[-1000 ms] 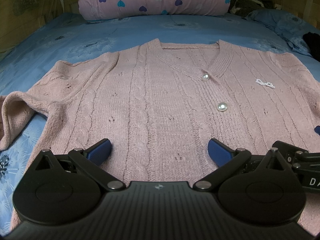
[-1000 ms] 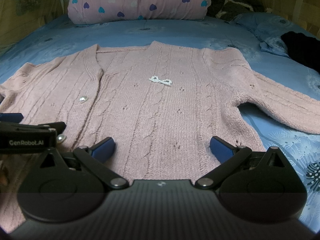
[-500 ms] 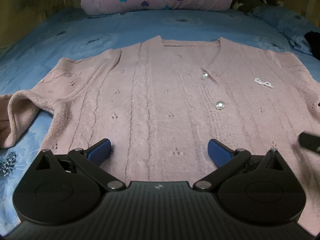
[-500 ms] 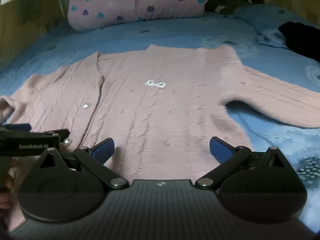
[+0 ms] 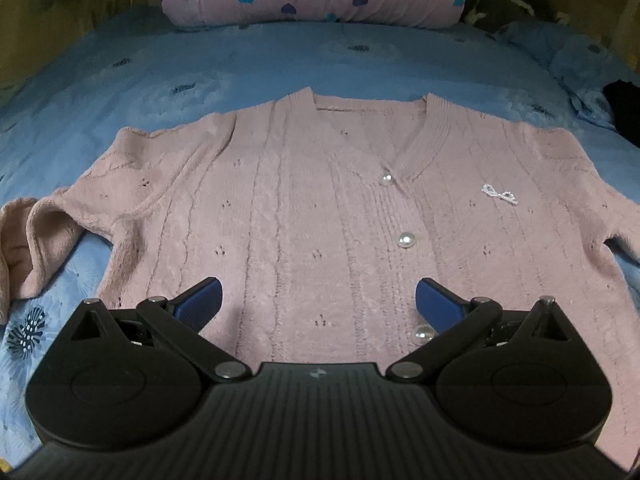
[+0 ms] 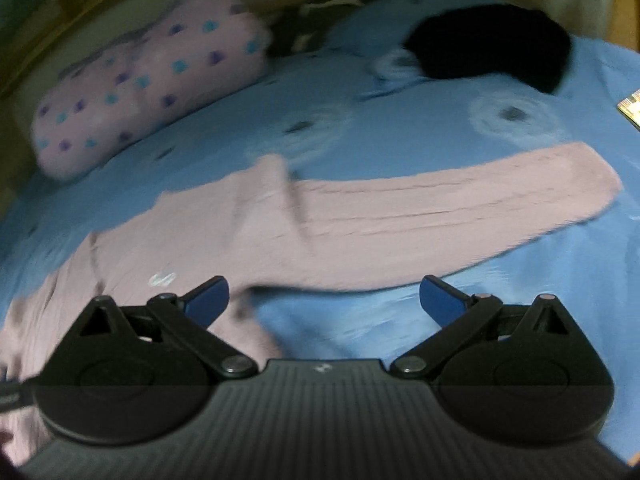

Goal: Fold small clothes
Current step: 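Move the right gripper over the cardigan sleeve toward its cuff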

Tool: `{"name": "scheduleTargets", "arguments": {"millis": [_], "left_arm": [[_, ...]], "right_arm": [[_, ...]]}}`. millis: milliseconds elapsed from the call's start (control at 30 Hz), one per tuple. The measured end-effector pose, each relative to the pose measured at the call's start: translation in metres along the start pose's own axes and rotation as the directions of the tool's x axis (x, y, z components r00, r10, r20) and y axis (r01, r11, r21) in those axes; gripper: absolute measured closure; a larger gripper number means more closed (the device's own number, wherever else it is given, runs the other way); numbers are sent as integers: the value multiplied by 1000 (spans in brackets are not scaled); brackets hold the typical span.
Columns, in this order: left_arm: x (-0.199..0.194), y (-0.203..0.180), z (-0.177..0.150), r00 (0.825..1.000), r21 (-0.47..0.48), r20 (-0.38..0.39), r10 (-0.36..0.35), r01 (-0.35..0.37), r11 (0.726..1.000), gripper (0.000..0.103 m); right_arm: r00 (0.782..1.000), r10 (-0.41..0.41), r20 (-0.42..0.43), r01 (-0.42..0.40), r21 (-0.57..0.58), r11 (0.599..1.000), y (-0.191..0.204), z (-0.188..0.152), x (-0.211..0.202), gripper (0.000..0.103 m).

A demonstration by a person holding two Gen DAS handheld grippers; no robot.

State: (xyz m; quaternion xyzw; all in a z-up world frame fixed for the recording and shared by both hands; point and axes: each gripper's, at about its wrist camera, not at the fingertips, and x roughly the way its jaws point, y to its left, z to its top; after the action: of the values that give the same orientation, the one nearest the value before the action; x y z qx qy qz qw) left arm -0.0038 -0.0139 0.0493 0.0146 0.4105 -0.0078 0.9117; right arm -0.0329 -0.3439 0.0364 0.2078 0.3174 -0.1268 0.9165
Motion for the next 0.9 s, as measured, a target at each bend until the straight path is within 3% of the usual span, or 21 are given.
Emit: {"name": "scheduleTargets", "arguments": {"millis": [233, 400, 700, 900], "left_arm": [[3, -8, 4, 1000, 10, -16, 3, -3, 1000, 0], [5, -18, 1, 1000, 24, -20, -5, 6, 1000, 0], [9, -32, -5, 999, 52, -36, -10, 12, 999, 0], [13, -36, -8, 999, 65, -51, -4, 7, 998, 0]], "right_arm": [[992, -126, -30, 129, 142, 981, -49, 14, 11, 0], [991, -103, -81, 120, 247, 962, -76, 17, 28, 0], [984, -152, -87, 164, 151, 975, -68, 28, 51, 0], [985, -154, -79, 164, 151, 975, -68, 28, 50, 0]]}}
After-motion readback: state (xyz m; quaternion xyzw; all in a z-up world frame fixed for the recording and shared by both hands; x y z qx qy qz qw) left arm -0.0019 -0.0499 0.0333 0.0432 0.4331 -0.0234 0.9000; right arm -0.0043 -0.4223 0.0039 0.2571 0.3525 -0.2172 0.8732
